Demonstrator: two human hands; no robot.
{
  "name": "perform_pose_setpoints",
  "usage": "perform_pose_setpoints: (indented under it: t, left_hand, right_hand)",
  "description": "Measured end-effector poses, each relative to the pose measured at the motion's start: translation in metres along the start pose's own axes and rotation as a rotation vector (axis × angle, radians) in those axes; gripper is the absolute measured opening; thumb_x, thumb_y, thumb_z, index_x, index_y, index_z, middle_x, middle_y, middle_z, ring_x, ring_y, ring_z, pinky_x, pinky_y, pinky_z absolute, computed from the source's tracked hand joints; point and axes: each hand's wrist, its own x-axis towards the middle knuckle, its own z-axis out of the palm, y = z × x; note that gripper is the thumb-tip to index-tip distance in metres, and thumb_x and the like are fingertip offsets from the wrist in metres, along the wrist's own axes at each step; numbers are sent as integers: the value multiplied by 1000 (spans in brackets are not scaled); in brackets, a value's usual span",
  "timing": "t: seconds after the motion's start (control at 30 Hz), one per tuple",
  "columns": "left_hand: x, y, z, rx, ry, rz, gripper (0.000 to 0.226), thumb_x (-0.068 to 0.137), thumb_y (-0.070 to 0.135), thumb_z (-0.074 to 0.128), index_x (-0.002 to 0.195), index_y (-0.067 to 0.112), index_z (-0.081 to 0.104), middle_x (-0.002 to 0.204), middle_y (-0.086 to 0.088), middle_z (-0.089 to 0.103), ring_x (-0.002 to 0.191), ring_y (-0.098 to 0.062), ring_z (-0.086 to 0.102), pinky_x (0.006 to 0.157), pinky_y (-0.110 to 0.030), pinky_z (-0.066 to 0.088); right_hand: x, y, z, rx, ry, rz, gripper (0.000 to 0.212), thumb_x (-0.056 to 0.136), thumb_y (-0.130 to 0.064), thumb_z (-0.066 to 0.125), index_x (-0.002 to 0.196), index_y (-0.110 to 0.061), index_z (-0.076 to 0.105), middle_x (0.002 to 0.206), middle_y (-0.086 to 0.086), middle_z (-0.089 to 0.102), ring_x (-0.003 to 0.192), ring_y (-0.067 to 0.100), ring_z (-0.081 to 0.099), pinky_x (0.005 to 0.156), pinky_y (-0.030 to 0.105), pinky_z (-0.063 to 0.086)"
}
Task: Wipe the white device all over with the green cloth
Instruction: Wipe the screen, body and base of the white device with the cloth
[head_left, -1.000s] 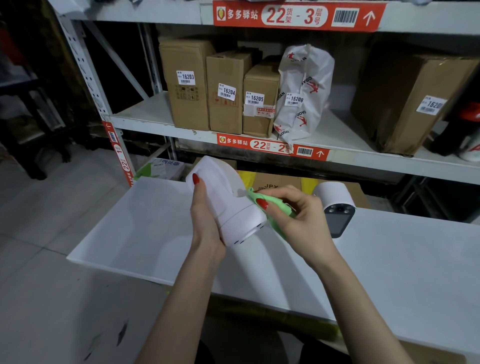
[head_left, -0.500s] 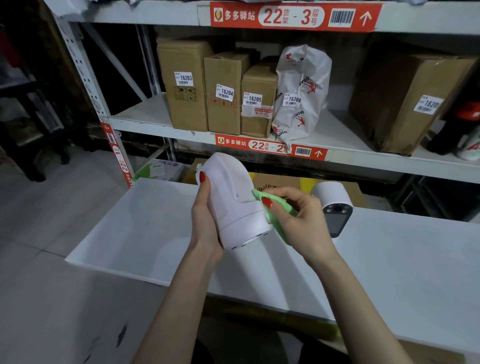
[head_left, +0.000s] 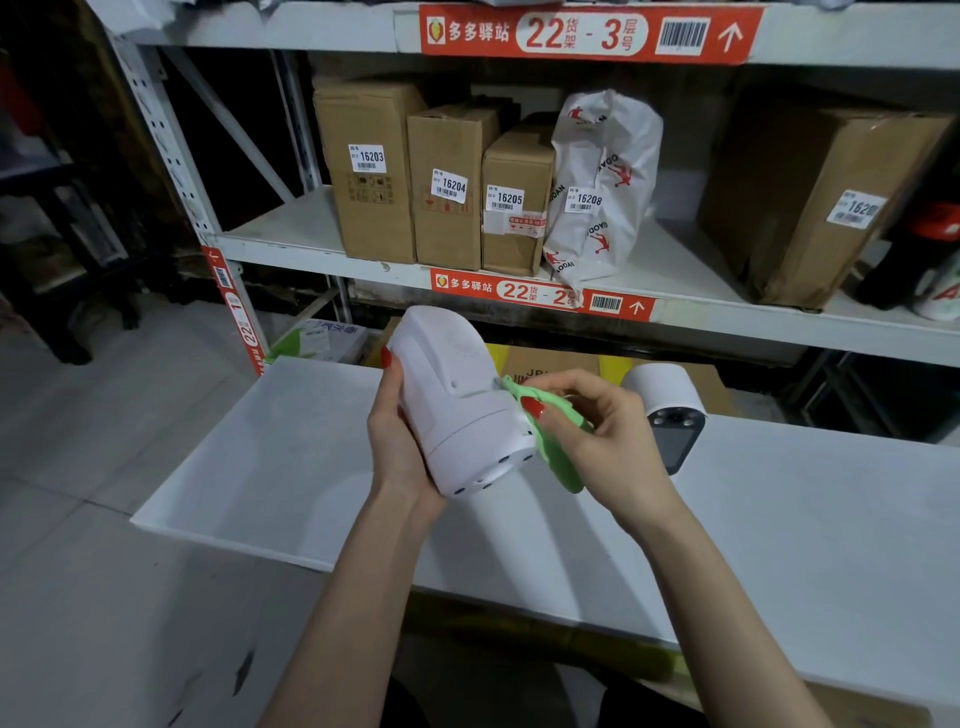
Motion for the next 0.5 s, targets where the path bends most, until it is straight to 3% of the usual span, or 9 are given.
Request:
perform_pose_setpoints:
  t: [0.17,0.37,0.5]
  left_hand:
    - [3,1,-2,-29,28,33,51,95,58,47,127,22,64,93,-7,75,80,-29,71,67,-40,61]
    - [2,2,-3,-20,42,41,50,95,57,47,127,23,64,91,-6,76,78,-28,72,64,-39,60]
    - [2,1,-3,-14,48,51,51,95,58,45,129,23,62,91,-5,77,78,-27,73,67,-40,60]
  right_hand:
    - [-1,-5,-1,51,-50,-38,20,85,1,67,92,-17,74,92,-7,74,87,8,66,76,17,47]
    - [0,-2,1,-9,-33,-55,17,86,0,66,95,-12,73,91,-10,74,86,10,65,75,16,48]
    - [-1,-2,2,14,-44,-59,17,85,0,68,95,-13,73,93,-6,74,89,19,65,78,25,51]
